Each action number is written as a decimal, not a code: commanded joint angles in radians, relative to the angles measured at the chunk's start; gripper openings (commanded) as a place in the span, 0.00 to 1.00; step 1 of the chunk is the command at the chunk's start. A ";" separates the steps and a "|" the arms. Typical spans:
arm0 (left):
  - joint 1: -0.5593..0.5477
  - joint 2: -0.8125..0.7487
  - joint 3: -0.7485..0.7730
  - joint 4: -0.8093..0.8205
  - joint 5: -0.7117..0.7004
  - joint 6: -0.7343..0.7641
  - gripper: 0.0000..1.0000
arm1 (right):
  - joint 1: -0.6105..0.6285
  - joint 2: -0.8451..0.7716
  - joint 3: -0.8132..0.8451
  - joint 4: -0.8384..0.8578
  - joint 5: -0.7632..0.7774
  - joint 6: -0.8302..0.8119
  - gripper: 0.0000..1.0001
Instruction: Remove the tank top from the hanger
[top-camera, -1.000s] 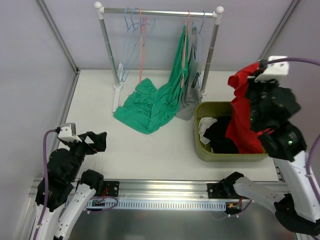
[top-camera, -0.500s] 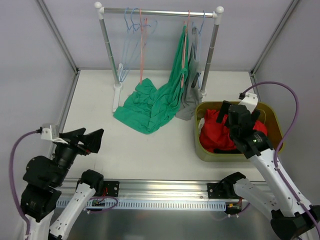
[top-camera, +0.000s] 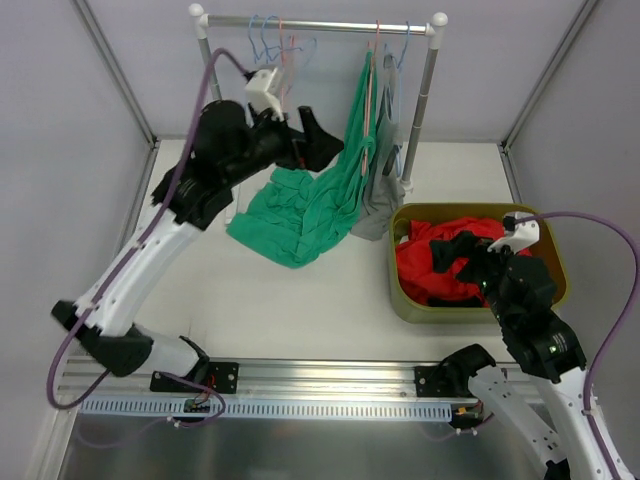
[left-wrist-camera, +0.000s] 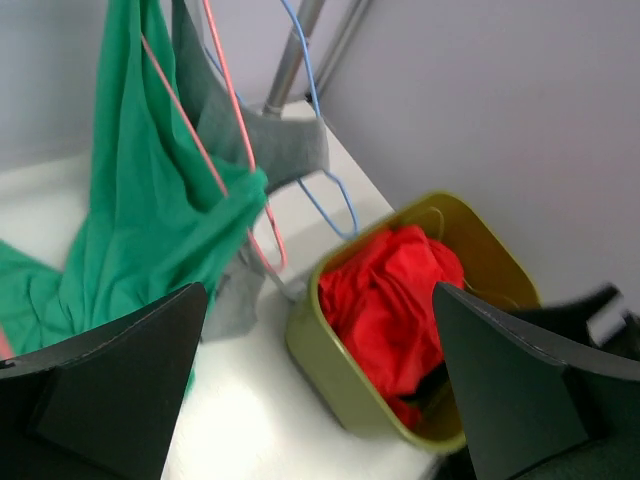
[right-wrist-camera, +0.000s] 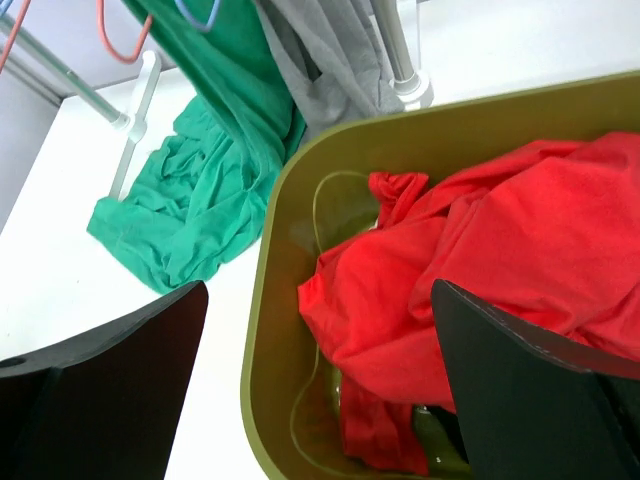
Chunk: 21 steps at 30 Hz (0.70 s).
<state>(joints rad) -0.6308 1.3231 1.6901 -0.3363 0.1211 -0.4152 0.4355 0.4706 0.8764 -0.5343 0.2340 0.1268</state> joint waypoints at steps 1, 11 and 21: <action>-0.020 0.173 0.211 0.045 -0.086 0.119 0.99 | -0.004 -0.091 -0.042 0.000 -0.041 0.002 1.00; -0.023 0.689 0.710 0.069 -0.097 0.208 0.95 | -0.004 -0.164 -0.059 -0.036 -0.188 0.001 0.99; -0.021 0.798 0.709 0.106 -0.158 0.187 0.48 | -0.004 -0.233 -0.011 -0.141 -0.143 -0.101 1.00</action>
<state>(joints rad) -0.6533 2.1456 2.3512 -0.2901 0.0048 -0.2451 0.4355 0.2558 0.8150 -0.6651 0.0906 0.0669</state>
